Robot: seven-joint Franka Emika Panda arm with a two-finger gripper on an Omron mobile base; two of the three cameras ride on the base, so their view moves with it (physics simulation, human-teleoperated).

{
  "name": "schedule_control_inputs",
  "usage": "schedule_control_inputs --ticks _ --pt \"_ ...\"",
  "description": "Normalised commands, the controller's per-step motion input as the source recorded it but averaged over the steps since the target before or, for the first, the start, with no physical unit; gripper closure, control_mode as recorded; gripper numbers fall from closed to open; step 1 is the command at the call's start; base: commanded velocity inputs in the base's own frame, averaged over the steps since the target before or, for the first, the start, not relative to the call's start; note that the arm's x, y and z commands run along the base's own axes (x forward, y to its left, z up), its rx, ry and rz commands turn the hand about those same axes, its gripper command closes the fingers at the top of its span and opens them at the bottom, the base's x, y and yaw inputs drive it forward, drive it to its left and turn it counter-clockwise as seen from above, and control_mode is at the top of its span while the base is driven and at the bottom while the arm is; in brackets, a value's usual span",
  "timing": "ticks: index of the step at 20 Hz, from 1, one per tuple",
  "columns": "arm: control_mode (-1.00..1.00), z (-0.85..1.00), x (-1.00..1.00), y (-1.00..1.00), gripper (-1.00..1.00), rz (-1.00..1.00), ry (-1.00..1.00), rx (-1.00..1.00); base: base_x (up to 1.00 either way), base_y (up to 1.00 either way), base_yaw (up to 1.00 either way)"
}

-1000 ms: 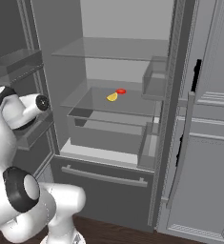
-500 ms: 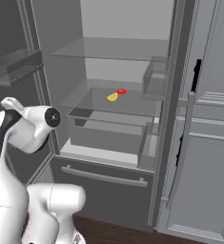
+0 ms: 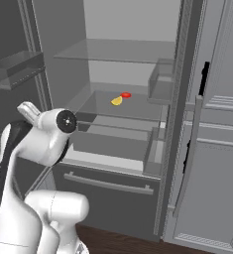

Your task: Grab a lemon wedge from the fridge and one ice cube from the ice bowl, and put them in the glass of lemonade.

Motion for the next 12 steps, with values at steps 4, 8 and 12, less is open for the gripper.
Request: schedule_control_inputs --ticks 4,8,12 --pt "-1.00 0.20 -0.06 -1.00 -1.00 -0.06 0.17 -0.33 0.00 0.00 0.00" --pt "-1.00 -0.02 -0.26 -0.94 -1.00 -0.14 0.05 -0.46 0.00 0.00 0.00" --pt "-1.00 -0.28 -0.66 -0.62 -1.00 -0.20 0.00 -0.54 0.00 0.00 0.00"
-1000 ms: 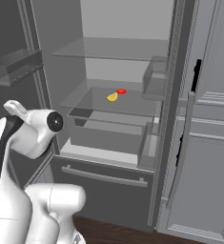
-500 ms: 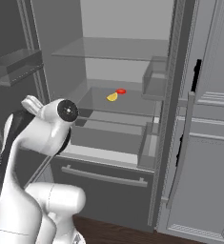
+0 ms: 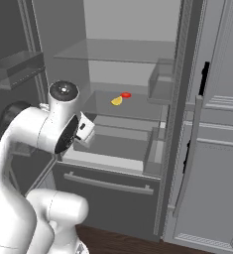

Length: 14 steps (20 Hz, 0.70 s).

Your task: Grab a lemon wedge from the fridge and one ice cube from the ice bowl, and put them in the glass of lemonade.

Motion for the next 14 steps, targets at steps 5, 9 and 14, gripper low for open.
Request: schedule_control_inputs --ticks 5,9,14 --pt "-1.00 0.02 -0.62 -0.14 -1.00 -0.08 0.02 -0.43 0.00 0.00 0.00" --pt "-1.00 0.61 -0.50 0.00 -1.00 0.09 0.14 -0.09 0.00 0.00 0.00" --pt "-1.00 0.99 -0.43 0.00 -1.00 0.08 0.07 0.00 0.00 0.00 0.00"
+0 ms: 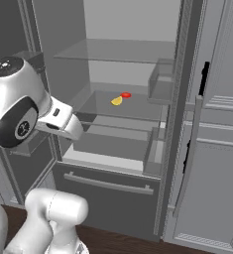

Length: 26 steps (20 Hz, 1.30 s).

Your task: Grab a lemon wedge from the fridge and one ice cube from the ice bowl, and put them in the glass of lemonade.

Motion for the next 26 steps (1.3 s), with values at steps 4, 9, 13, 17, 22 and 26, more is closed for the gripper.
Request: schedule_control_inputs --ticks 4,9,13,17,22,26 --pt "-1.00 0.52 -0.59 0.00 -1.00 0.04 0.00 0.00 0.00 0.00 0.00" --pt "-1.00 0.01 -0.40 0.01 -1.00 0.00 -0.03 0.00 0.00 0.00 0.00" --pt "-1.00 0.00 -0.05 0.00 -1.00 0.00 0.00 0.00 0.00 0.00 0.00" --pt "-1.00 0.00 0.32 0.00 -1.00 0.00 0.01 0.00 0.00 0.00 0.00" --pt "-1.00 0.00 0.21 0.00 -1.00 0.00 0.01 0.00 0.00 0.00 0.00" --pt "-1.00 -0.01 0.18 0.00 -1.00 -0.02 0.00 0.00 0.00 0.00 0.00"
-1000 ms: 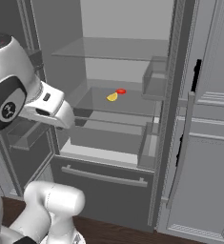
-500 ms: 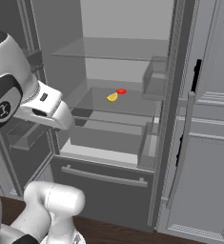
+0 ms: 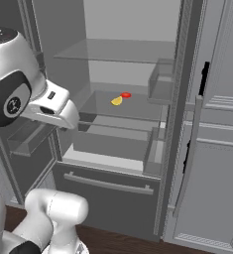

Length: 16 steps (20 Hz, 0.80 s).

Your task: Grab a lemon wedge from the fridge and one ice cube from the ice bowl, and put them in the glass of lemonade.

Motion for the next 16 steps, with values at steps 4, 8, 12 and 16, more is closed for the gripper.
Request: schedule_control_inputs --ticks 4,8,12,16 --pt "1.00 0.00 0.00 0.00 -1.00 0.00 0.00 0.00 0.82 0.00 -0.03" --pt "1.00 0.00 0.00 0.00 -1.00 0.00 0.00 0.00 0.98 0.00 -0.04" --pt "1.00 0.00 0.00 0.00 -1.00 0.00 0.00 0.00 0.73 0.00 -0.06" --pt "1.00 0.00 0.00 0.00 -1.00 0.00 0.00 0.00 0.42 0.05 -0.10"
